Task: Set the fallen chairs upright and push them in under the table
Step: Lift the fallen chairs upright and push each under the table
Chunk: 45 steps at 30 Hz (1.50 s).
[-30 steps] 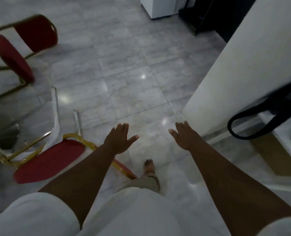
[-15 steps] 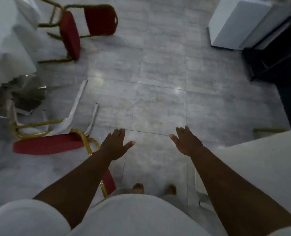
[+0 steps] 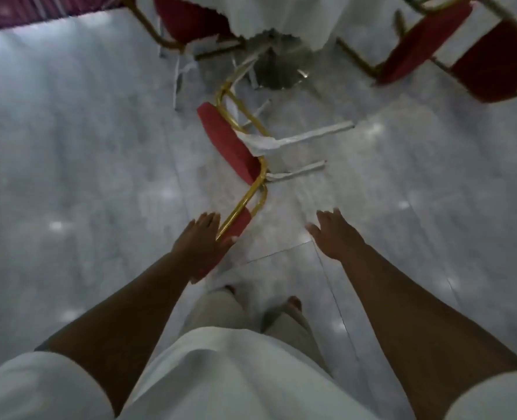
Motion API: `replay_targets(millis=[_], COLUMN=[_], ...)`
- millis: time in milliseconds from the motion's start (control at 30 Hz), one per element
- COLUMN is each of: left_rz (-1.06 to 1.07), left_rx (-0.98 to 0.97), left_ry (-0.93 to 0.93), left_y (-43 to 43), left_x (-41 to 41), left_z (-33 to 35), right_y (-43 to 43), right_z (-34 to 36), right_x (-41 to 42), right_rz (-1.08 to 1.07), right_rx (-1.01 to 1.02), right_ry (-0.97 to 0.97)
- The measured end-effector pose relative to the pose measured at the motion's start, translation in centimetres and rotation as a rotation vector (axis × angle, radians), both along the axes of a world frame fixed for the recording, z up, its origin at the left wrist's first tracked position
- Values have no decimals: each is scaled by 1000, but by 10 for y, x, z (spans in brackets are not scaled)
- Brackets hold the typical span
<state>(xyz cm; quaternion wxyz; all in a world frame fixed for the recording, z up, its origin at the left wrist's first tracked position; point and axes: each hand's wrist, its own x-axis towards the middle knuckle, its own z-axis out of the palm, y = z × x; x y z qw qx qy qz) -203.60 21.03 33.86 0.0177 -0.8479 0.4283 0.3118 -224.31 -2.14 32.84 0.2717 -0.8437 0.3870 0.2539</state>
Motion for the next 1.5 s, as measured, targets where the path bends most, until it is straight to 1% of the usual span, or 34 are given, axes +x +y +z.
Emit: replay_targets(millis=[133,233,400,533,600,667,767,867,933,967,1067,1167,1367,1500], left_rz=[260,400,658,807,847,963,921,922,927,940,980,994,929,836], left_rx=[93,83,77,55,64,95,41,23,47,43,23,29,9,-6], left_ry=[52,84,149,195,235,306,256,265,297,294,269,270,259,249], left_y=[65,114,166,194,203,219,207,202,200,201,203,202,175,141], left_x=[-7,-9,-11,-16,-25,-40,-35,-35,-45,-48,-45,-41,-24,-6], left_z=[-22,-50,-101,-153,-185,-253,-260,-295,-312,-316,-316,-304,-259,-215], right_y=[22,62,127,162,181,217,230,255,269,274,278,264,211,160], right_z=[-21,-46,-108,-175,-210,-282,-287,-321,-335,-340,-336,-312,-231,-153], right_x=[70,115,168,209,222,239,265,279,272,270,268,262,248,244], right_rz=[218,367,638,818,924,1132,1290,1452,1481,1474,1465,1453,1434,1377], right_rx=[51,117,174,96,67,57,15,-36,-72,-90,-115,-117,-104,-78], right_ry=[5,7,91,38,21,28,4,166,253,246,220,190,88,-15])
